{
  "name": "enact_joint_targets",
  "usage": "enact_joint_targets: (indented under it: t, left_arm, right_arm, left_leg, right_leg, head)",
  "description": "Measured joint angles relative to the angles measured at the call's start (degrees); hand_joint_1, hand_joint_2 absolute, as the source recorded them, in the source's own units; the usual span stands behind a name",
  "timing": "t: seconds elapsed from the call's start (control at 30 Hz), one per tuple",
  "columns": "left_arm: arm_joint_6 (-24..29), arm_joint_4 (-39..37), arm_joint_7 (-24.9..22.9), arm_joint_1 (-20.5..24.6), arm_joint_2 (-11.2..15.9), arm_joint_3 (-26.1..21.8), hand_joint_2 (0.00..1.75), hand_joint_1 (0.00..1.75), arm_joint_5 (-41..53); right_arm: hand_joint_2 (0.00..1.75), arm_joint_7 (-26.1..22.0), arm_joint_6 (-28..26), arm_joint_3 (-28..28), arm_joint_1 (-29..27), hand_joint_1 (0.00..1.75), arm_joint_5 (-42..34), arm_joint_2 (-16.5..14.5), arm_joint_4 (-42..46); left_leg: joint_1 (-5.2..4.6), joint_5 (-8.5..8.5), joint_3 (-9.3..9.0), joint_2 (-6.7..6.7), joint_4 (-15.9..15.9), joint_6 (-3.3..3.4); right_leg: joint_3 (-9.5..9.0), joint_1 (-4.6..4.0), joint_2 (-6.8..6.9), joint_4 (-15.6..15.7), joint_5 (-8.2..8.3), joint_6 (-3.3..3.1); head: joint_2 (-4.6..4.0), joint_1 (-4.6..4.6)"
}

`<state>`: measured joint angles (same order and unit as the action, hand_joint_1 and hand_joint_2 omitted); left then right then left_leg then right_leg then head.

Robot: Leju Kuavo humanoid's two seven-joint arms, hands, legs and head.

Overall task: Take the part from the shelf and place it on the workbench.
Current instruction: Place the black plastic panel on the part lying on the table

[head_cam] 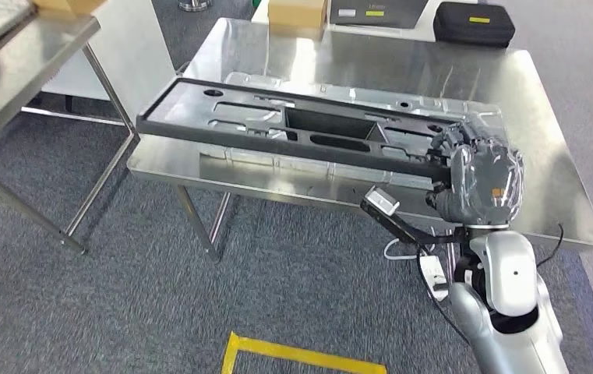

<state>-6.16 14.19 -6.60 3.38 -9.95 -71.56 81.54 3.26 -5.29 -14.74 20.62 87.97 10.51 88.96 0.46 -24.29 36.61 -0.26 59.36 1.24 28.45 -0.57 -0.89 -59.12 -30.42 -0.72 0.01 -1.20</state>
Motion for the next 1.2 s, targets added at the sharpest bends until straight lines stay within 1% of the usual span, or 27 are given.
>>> enact_joint_targets:
  t: [0.03, 0.1, 0.13, 0.17, 0.2, 0.23, 0.27, 0.3, 0.37, 0.4, 0.43, 0.47, 0.53, 0.57, 0.6, 0.63, 0.7, 0.73, 0.77, 0.8, 0.87, 0.9, 0.93, 1.0, 1.07, 1.13, 1.2]
  left_arm:
    - [0.0, 0.0, 0.02, 0.03, -0.02, 0.0, 1.75, 0.0, 0.07]
    - [0.0, 0.0, 0.1, 0.11, -0.06, 0.0, 1.75, 0.0, 0.22]
    - [0.0, 0.0, 0.13, 0.15, -0.06, 0.0, 1.75, 0.0, 0.31]
    - [0.0, -0.01, 0.17, 0.19, -0.06, 0.0, 1.75, 0.0, 0.41]
    - [0.0, -0.01, 0.19, 0.21, -0.06, 0.0, 1.75, 0.0, 0.49]
    - [0.0, -0.02, 0.2, 0.22, -0.07, 0.0, 1.75, 0.0, 0.54]
    - [0.0, -0.02, 0.21, 0.21, -0.07, 0.0, 1.75, 0.0, 0.56]
    - [0.0, -0.02, 0.21, 0.2, -0.08, -0.01, 1.75, 0.0, 0.57]
    - [-0.01, -0.02, 0.21, 0.19, -0.08, -0.01, 1.75, 0.0, 0.59]
    - [-0.02, -0.02, 0.21, 0.25, -0.08, -0.01, 1.75, 0.0, 0.62]
    - [-0.04, -0.03, 0.21, 0.3, -0.09, -0.01, 1.75, 0.0, 0.65]
    - [-0.08, -0.04, 0.2, 0.36, -0.09, 0.0, 1.75, 0.0, 0.69]
    - [-0.14, -0.06, 0.18, 0.5, -0.1, 0.0, 1.75, 0.0, 0.77]
    - [-0.16, -0.07, 0.17, 0.58, -0.1, 0.0, 1.75, 0.0, 0.82]
    - [-0.17, -0.07, 0.16, 0.69, -0.1, 0.0, 1.75, 0.0, 0.87]
    - [-0.17, -0.07, 0.16, 0.77, -0.08, 0.0, 1.75, 0.0, 0.96]
    - [-0.19, -0.07, 0.28, 0.86, -0.02, 0.01, 1.75, 0.0, 1.19]
    - [-0.19, -0.07, 0.37, 0.84, 0.01, 0.02, 1.75, 0.0, 1.31]
    - [-0.2, -0.07, 0.45, 0.8, 0.02, 0.02, 1.75, 0.0, 1.4]
    - [-0.2, -0.07, 0.51, 0.76, 0.02, 0.02, 1.75, 0.0, 1.44]
    - [-0.22, -0.08, 0.62, 0.62, 0.09, 0.02, 1.75, 0.0, 1.45]
    - [-0.28, -0.1, 0.68, 0.61, 0.15, 0.02, 1.75, 0.0, 1.45]
    - [-0.34, -0.13, 0.73, 0.61, 0.2, 0.02, 1.75, 0.0, 1.45]
    - [-0.48, -0.16, 0.75, 0.74, 0.28, 0.02, 1.75, 0.0, 1.49]
    - [-0.57, -0.19, 0.79, 0.82, 0.32, 0.02, 1.75, 0.0, 1.52]
    - [-0.62, -0.21, 0.84, 0.87, 0.32, 0.02, 1.75, 0.0, 1.54]
    - [-0.73, -0.21, 0.85, 0.89, 0.33, 0.02, 1.75, 0.0, 1.68]
  right_arm:
    - [1.75, -0.02, -0.02, 0.23, -0.04, 1.75, -0.02, 0.13, -0.1]
    - [1.75, -0.12, -0.04, 0.67, 0.02, 1.75, -0.08, 0.46, -0.38]
    - [1.75, -0.14, -0.04, 0.88, 0.01, 1.75, -0.13, 0.58, -0.56]
    - [1.75, -0.15, -0.04, 1.09, 0.01, 1.75, -0.2, 0.68, -0.77]
    - [1.75, -0.14, -0.04, 1.27, -0.02, 1.75, -0.25, 0.74, -0.98]
    - [1.75, -0.13, -0.04, 1.4, -0.06, 1.75, -0.27, 0.81, -1.22]
    - [1.75, -0.13, -0.03, 1.49, -0.09, 1.75, -0.3, 0.89, -1.45]
    - [1.75, -0.14, -0.03, 1.54, -0.11, 1.75, -0.3, 0.98, -1.64]
    - [1.75, -0.18, -0.04, 1.72, -0.12, 1.75, -0.31, 1.19, -1.97]
    - [1.75, -0.2, -0.04, 1.84, -0.12, 1.75, -0.31, 1.27, -2.16]
    - [1.75, -0.19, -0.03, 1.98, -0.11, 1.75, -0.32, 1.31, -2.35]
    - [1.75, -0.18, -0.03, 2.12, -0.03, 1.75, -0.31, 1.31, -2.56]
    - [1.75, -0.15, -0.02, 2.33, 0.24, 1.75, -0.04, 1.31, -3.03]
    - [1.75, -0.16, -0.02, 2.41, 0.45, 1.75, 0.17, 1.3, -3.32]
    - [1.75, -0.16, -0.02, 2.45, 0.71, 1.75, 0.42, 1.31, -3.71]
    - [1.75, -0.12, -0.05, 2.48, 0.94, 1.75, 0.58, 1.32, -4.12]
    - [1.75, 0.02, -0.16, 2.54, 1.29, 1.75, 0.87, 1.32, -5.11]
    - [1.75, 0.08, -0.23, 2.56, 1.32, 1.75, 0.96, 1.3, -5.61]
    - [1.75, 0.1, -0.29, 2.6, 1.32, 1.75, 1.04, 1.3, -6.07]
    - [1.75, 0.1, -0.33, 2.63, 1.32, 1.75, 1.09, 1.3, -6.48]
    - [1.75, 0.1, -0.44, 2.74, 1.43, 1.75, 1.2, 1.3, -7.27]
    - [1.75, 0.11, -0.51, 2.84, 1.6, 1.75, 1.25, 1.3, -7.78]
    - [1.75, 0.17, -0.6, 2.97, 1.82, 1.75, 1.31, 1.29, -8.37]
    - [1.75, 0.36, -0.77, 3.31, 2.25, 1.75, 1.44, 1.24, -9.56]
    - [1.75, 0.54, -0.88, 3.81, 2.56, 1.75, 1.58, 1.24, -10.47]
    - [1.75, 0.64, -0.92, 4.23, 3.07, 1.75, 1.69, 1.27, -11.35]
    - [1.75, 0.89, -1.03, 4.49, 3.56, 1.75, 1.8, 1.23, -12.67]
  left_leg:
    - [0.11, 0.05, -0.7, 0.01, -0.53, 0.31]
    - [0.42, -0.2, -2.27, 0.06, -1.42, 0.83]
    - [0.49, -0.52, -2.82, 0.06, -1.69, 0.98]
    - [0.55, -0.93, -3.29, 0.03, -1.79, 1.05]
    - [0.59, -1.41, -3.78, -0.01, -1.8, 1.04]
    - [0.63, -1.97, -4.42, -0.05, -1.79, 0.97]
    - [0.69, -2.58, -5.19, -0.08, -1.79, 0.86]
    - [0.76, -3.24, -6.07, -0.09, -1.78, 0.68]
    - [0.87, -4.6, -7.61, -0.1, -1.68, 0.1]
    - [0.88, -5.19, -8.08, -0.14, -1.65, -0.29]
    - [0.88, -5.67, -8.29, -0.17, -1.67, -0.72]
    - [0.83, -5.85, -8.63, -0.19, -1.57, -1.15]
    - [0.85, -6.11, -9.08, -0.13, -1.34, -1.82]
    - [0.84, -6.12, -8.78, -0.09, 0.01, -1.98]
    - [0.89, -6.55, -7.49, -0.06, 2.43, -2.07]
    - [0.92, -7.38, -5.4, -0.04, 5.86, -2.14]
    - [0.83, -10.29, -0.34, -0.04, 12.68, -2.29]
    - [0.78, -11.25, 1.43, -0.04, 14.2, -2.3]
    - [0.73, -10.97, 2.34, -0.05, 13.94, -2.21]
    - [0.69, -9.14, 2.34, -0.04, 11.83, -2.05]
    - [0.53, -3.26, 0.86, -0.03, 4.68, -1.51]
    - [0.37, -1.38, 0.27, -0.02, 1.9, -1.23]
    - [0.22, -0.2, 0.0, -0.02, 0.27, -0.95]
    - [0.03, 0.08, -0.04, -0.07, -0.26, -0.46]
    - [0.26, 0.51, -0.57, -0.09, -0.78, 0.06]
    - [0.51, 0.52, -1.15, -0.06, -1.29, 0.51]
    - [0.51, 0.28, -1.29, -0.08, -1.29, 0.8]
  right_leg:
    - [0.16, 0.06, 0.05, -0.92, 0.29, 0.27]
    - [2.7, 0.27, 0.22, -5.5, 0.2, 0.9]
    - [4.9, 0.5, 0.31, -8.84, -0.57, 1.25]
    - [7.33, 0.75, 0.37, -12.02, -2.01, 1.6]
    - [9.46, 1.03, 0.43, -14.31, -3.53, 1.92]
    - [10.97, 1.3, 0.51, -15.22, -4.48, 2.17]
    - [11.63, 1.53, 0.6, -14.41, -4.27, 2.38]
    - [11.44, 1.71, 0.7, -11.88, -2.6, 2.53]
    - [10.01, 1.8, 0.97, -4.61, 3.49, 2.49]
    - [9.48, 1.65, 1.07, -2.06, 5.5, 2.23]
    - [9.18, 1.45, 1.12, -0.73, 6.8, 1.83]
    - [9.06, 1.22, 1.11, -0.52, 6.7, 1.34]
    - [8.02, 1.26, 0.94, -0.12, 6.72, 0.36]
    - [7.38, 1.36, 0.91, 0.23, 6.59, -0.04]
    - [6.77, 1.45, 0.89, 0.53, 6.49, -0.39]
    - [6.33, 1.42, 0.93, 0.75, 6.27, -0.68]
    - [5.79, 1.24, 0.86, 0.81, 5.62, -1.13]
    - [5.43, 1.12, 0.77, 0.78, 5.22, -1.21]
    - [4.96, 0.99, 0.67, 0.73, 4.78, -1.24]
    - [4.39, 0.87, 0.6, 0.66, 4.29, -1.21]
    - [3.34, 0.66, 0.56, 0.42, 3.27, -0.97]
    - [3.17, 0.58, 0.55, 0.3, 2.9, -0.77]
    - [3.2, 0.5, 0.52, 0.2, 2.65, -0.53]
    - [3.4, 0.41, 0.47, 0.24, 2.45, 0.04]
    - [3.53, 0.53, 0.53, -0.47, 1.58, 0.68]
    - [5.61, 0.8, 0.6, -5.0, -0.95, 1.36]
    - [9.76, 1.1, 0.61, -12.51, -3.73, 1.94]
  head:
    - [0.0, 0.01]
    - [0.0, 0.03]
    - [0.0, 0.05]
    - [0.0, 0.04]
    - [-0.01, 0.05]
    - [-0.01, 0.05]
    - [-0.01, 0.05]
    - [-0.01, 0.06]
    - [-0.01, 0.03]
    - [-0.01, 0.04]
    - [0.0, 0.04]
    - [0.0, 0.04]
    - [0.0, 0.08]
    - [-0.01, 0.03]
    - [-0.01, 0.0]
    - [0.0, -0.05]
    - [-0.01, -0.11]
    - [-0.01, -0.13]
    - [-0.01, -0.12]
    - [-0.01, -0.12]
    - [-0.01, -0.09]
    - [-0.01, -0.08]
    - [-0.01, -0.07]
    - [-0.01, -0.07]
    - [-0.01, -0.07]
    - [-0.01, -0.02]
    - [-0.01, 0.0]
